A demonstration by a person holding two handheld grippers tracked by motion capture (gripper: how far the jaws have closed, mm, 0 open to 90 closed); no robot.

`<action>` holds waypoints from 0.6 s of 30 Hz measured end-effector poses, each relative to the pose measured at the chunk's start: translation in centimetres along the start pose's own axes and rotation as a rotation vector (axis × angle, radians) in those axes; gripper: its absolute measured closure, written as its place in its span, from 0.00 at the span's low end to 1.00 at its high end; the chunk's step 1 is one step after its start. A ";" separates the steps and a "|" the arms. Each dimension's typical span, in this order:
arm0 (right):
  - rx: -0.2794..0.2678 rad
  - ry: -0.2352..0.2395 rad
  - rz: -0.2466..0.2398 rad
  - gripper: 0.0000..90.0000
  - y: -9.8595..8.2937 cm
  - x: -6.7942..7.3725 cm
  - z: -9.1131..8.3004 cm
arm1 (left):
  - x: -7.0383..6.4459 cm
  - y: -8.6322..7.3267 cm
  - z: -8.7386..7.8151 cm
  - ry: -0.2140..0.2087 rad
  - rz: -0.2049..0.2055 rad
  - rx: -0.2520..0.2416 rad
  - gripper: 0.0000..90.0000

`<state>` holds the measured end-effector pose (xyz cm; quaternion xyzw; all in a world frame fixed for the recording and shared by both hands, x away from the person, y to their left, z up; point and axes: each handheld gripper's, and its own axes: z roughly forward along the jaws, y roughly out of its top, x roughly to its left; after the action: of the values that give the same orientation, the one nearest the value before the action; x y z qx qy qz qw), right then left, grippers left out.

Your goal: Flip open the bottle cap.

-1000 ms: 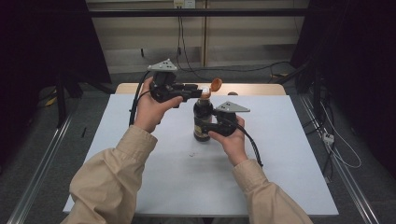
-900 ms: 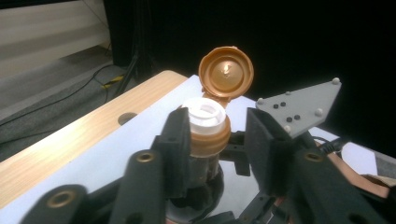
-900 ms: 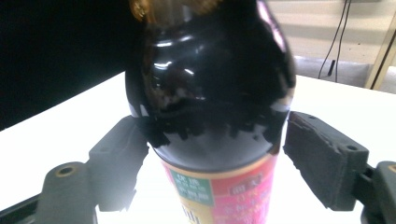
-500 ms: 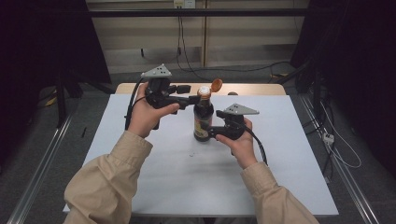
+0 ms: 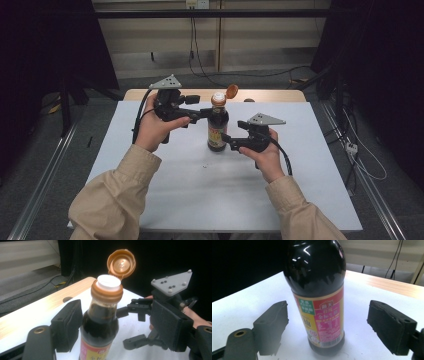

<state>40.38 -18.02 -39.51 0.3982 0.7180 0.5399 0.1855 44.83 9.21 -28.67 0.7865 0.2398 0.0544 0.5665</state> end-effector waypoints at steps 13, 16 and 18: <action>0.007 0.044 -0.028 0.19 -0.4 0.5 -1.2 | 0.2 -1.7 -1.4 0.020 -0.001 -0.008 0.20; 0.008 0.050 -0.035 0.19 -0.5 0.6 -1.6 | 0.3 -2.3 -1.7 0.020 0.003 -0.006 0.20; 0.009 0.058 -0.034 0.19 -0.6 0.6 -1.9 | 0.4 -2.8 -1.9 0.017 0.003 -0.009 0.20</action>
<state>38.47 -18.83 -39.26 0.3709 0.7320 0.5449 0.1721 43.64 11.72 -30.62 0.7838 0.2432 0.0630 0.5680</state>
